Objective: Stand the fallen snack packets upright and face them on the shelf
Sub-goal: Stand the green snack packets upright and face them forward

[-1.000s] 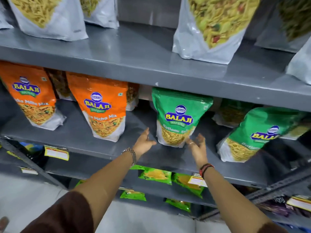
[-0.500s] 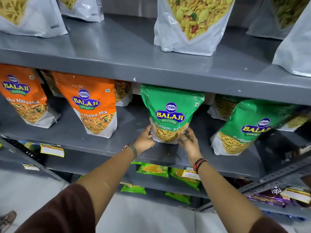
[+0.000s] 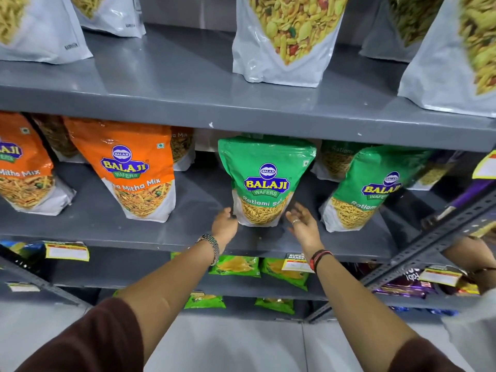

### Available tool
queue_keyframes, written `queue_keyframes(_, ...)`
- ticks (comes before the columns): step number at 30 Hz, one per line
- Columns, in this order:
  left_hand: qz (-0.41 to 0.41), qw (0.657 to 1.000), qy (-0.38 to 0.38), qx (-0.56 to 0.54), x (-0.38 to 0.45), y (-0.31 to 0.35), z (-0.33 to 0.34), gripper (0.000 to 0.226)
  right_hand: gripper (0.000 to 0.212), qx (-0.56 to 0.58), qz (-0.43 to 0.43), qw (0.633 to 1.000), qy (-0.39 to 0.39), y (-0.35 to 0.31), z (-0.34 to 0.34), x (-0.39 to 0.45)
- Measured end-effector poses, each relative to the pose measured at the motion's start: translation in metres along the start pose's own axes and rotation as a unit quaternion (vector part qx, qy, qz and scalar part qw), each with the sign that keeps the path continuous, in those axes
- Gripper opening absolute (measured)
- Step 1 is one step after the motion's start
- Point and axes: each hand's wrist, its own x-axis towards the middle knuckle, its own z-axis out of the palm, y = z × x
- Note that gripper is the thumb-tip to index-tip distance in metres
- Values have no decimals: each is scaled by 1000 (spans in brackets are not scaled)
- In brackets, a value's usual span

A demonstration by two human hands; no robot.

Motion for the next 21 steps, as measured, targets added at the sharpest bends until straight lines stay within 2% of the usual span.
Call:
queue_keyframes(1,-10,1000,11,-20,-4,-1,3,29,44,1,4,1000,25,4,-5,-3)
queue_keyframes(3,-26,998,1,-49,-13,-3,11,26,36,1,2,998,63,13,-21,-11)
queue_keyframes(6,-70,988,-84,-111,-30,-4,30,15,35,-30,-13,994,108,25,-53,-19)
queue_keyframes(9,-62,978,-175,-91,-44,6,54,33,36,-45,-13,983,176,23,-91,-16)
queue_keyframes(12,-60,970,-216,-93,-53,26,88,41,34,-53,-12,973,223,8,-133,-7)
queue_keyframes(16,-38,972,-203,-109,-58,50,137,48,37,-26,-20,979,199,-15,-170,15)
queue_keyframes(21,-15,980,-169,-104,-40,59,194,63,48,71,17,986,152,-30,-194,45)
